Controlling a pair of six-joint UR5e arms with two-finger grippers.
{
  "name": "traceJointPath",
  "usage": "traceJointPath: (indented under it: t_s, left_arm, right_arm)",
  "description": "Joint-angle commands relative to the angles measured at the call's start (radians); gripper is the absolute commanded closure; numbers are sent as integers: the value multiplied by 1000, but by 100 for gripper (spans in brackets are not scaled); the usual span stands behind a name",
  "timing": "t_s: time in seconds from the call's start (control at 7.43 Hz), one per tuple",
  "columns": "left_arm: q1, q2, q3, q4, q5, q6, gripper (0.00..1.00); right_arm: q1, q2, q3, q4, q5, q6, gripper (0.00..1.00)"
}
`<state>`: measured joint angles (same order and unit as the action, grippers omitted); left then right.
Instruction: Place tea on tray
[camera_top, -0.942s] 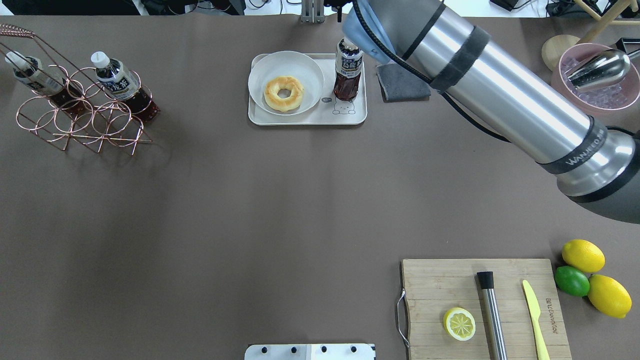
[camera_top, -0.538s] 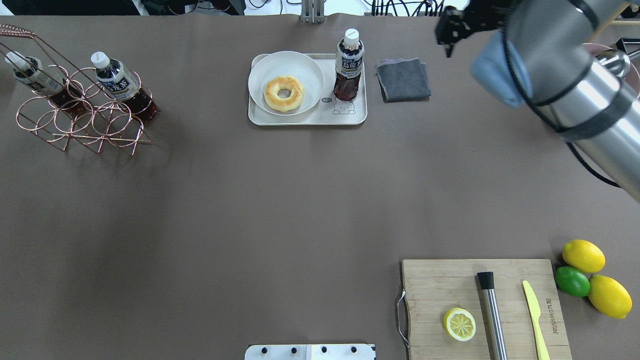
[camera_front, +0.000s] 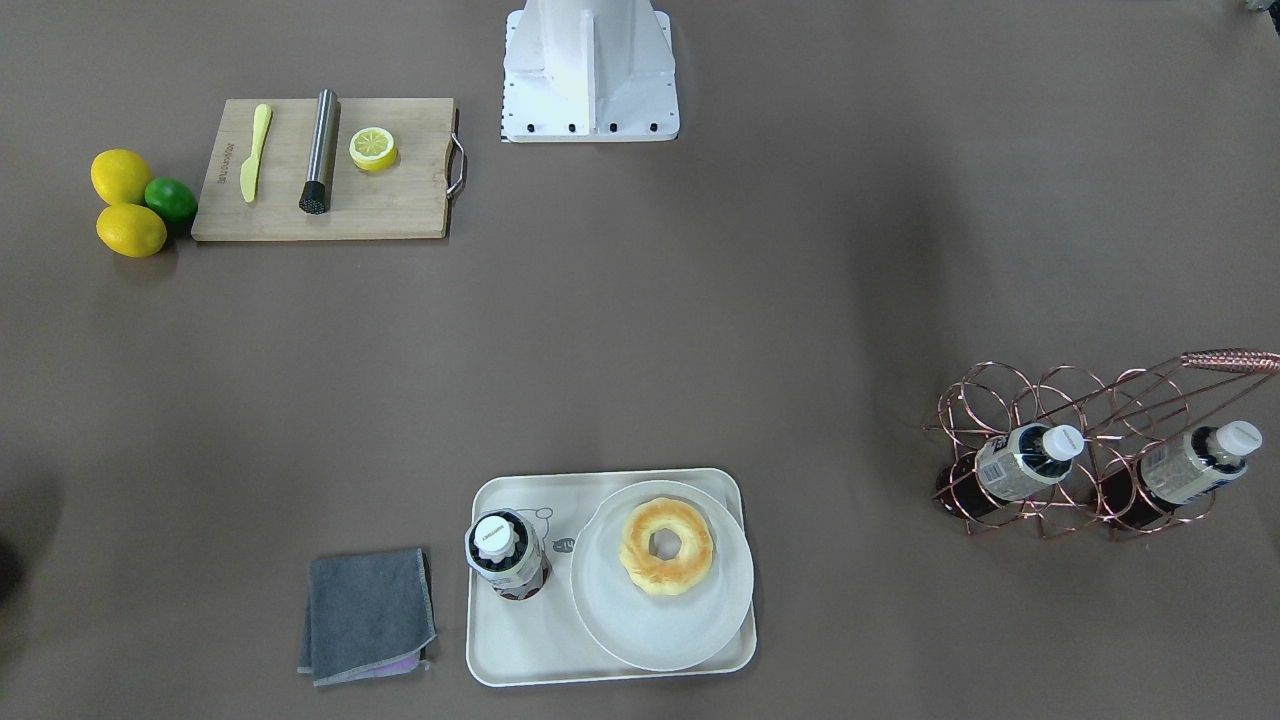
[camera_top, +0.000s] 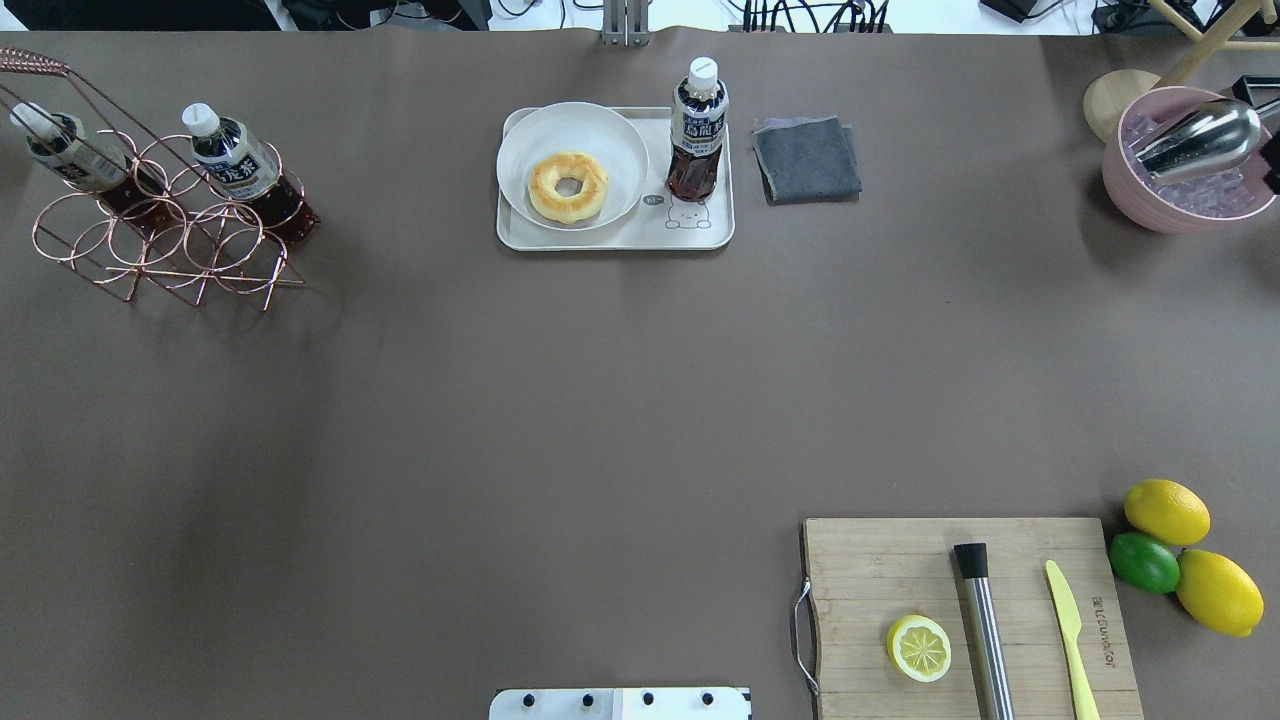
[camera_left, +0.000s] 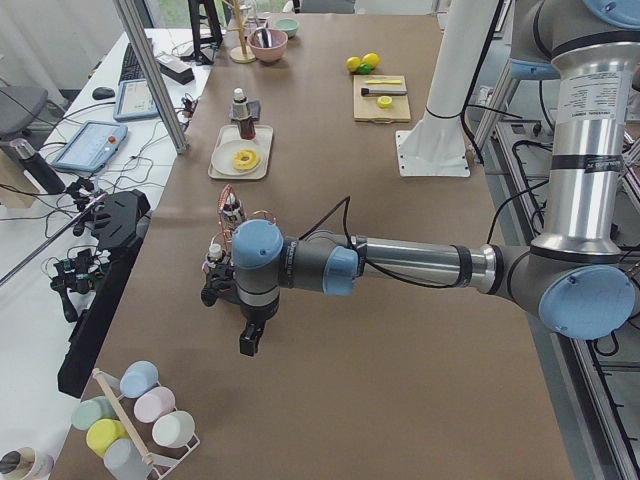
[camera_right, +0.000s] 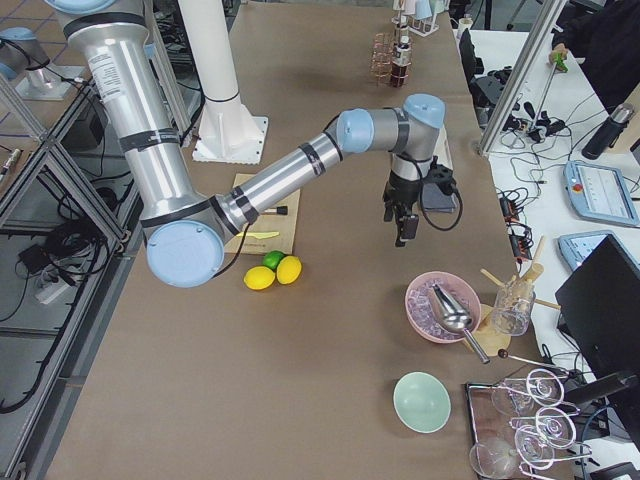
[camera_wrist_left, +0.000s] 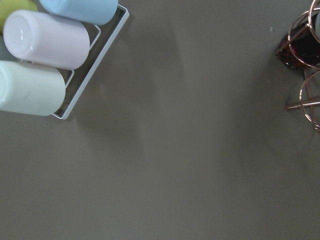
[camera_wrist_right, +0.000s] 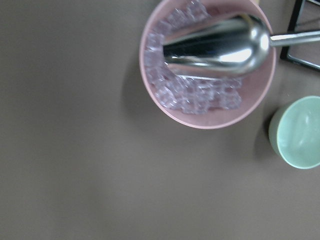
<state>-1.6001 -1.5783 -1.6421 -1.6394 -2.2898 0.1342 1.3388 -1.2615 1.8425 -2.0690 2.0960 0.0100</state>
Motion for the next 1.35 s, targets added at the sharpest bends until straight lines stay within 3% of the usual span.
traceJointPath:
  t_s: [0.0, 0.4, 1.21]
  left_arm:
    - [-21, 78, -51, 3, -62, -2, 2]
    - [-21, 86, -50, 3, -57, -1, 2]
    - [-14, 69, -42, 3, -19, -1, 2]
  right_arm:
    - [182, -67, -203, 4, 91, -276, 0]
    - [262, -185, -340, 249, 134, -312, 0]
    - [350, -231, -348, 253, 187, -338, 0]
